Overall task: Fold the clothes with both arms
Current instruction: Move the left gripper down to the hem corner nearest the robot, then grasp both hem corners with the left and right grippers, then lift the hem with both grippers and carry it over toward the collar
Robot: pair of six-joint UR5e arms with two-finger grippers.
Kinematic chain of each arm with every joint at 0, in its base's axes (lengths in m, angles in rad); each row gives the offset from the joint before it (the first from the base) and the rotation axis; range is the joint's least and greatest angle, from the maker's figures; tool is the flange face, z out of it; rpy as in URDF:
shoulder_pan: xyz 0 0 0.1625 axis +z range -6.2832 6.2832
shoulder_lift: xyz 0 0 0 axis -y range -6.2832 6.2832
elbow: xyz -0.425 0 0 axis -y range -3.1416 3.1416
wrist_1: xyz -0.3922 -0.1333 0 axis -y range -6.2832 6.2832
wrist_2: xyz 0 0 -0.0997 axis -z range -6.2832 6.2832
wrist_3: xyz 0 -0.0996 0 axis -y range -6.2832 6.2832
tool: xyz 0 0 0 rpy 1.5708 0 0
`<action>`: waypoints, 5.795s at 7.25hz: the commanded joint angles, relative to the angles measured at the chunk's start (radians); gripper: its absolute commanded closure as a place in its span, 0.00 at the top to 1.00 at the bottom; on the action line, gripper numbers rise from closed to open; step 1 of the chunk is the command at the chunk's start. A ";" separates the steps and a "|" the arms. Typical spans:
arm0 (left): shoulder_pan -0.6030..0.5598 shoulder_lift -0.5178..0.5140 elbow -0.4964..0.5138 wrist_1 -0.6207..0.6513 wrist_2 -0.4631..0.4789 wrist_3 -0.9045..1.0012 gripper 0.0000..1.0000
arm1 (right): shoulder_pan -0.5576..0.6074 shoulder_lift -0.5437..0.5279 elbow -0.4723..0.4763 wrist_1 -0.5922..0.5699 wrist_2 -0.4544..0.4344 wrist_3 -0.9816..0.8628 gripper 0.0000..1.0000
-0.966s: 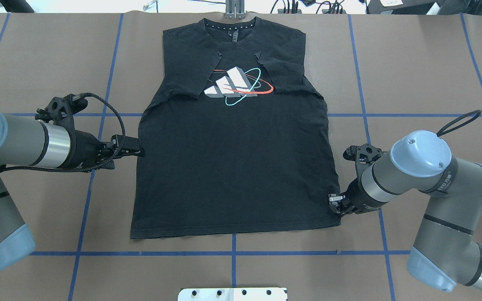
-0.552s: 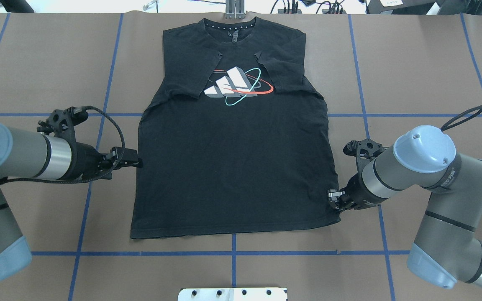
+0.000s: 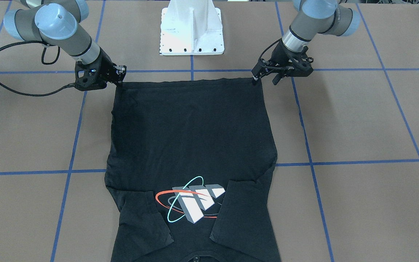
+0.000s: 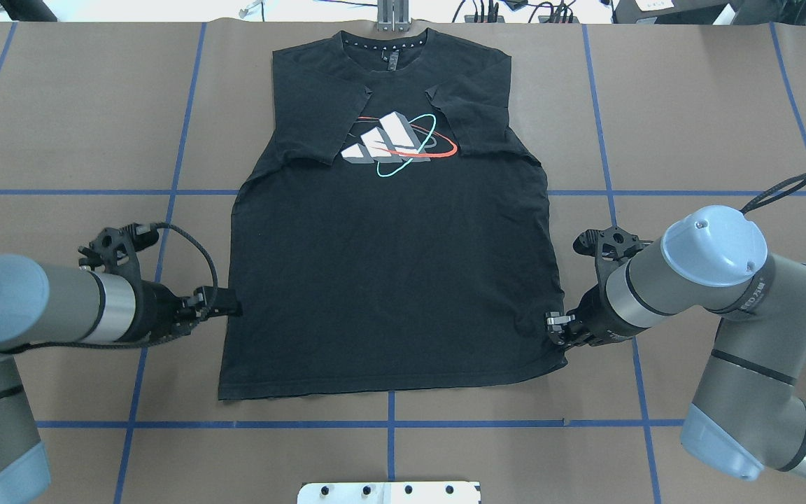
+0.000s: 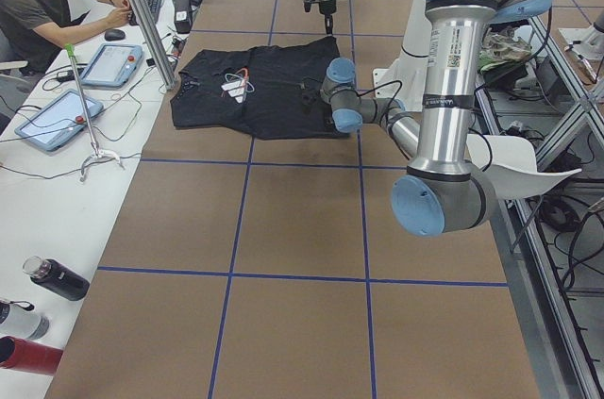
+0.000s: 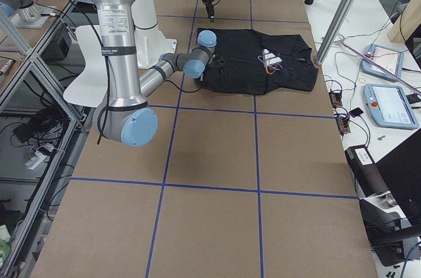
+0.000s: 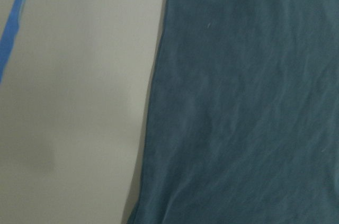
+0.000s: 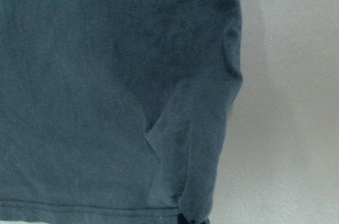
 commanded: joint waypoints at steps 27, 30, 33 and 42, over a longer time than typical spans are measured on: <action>0.108 0.062 -0.158 0.070 -0.008 0.029 0.00 | 0.016 -0.101 0.114 0.002 0.268 0.004 0.00; 0.137 0.178 -0.223 0.070 -0.010 0.115 0.00 | -0.020 -0.183 0.182 0.009 0.422 0.070 0.00; 0.173 0.214 -0.261 0.071 -0.132 0.121 0.00 | -0.123 -0.221 0.180 0.198 0.441 0.301 0.00; -0.066 0.077 -0.236 0.073 -0.190 0.128 0.00 | 0.177 -0.079 -0.104 0.480 0.436 0.293 0.00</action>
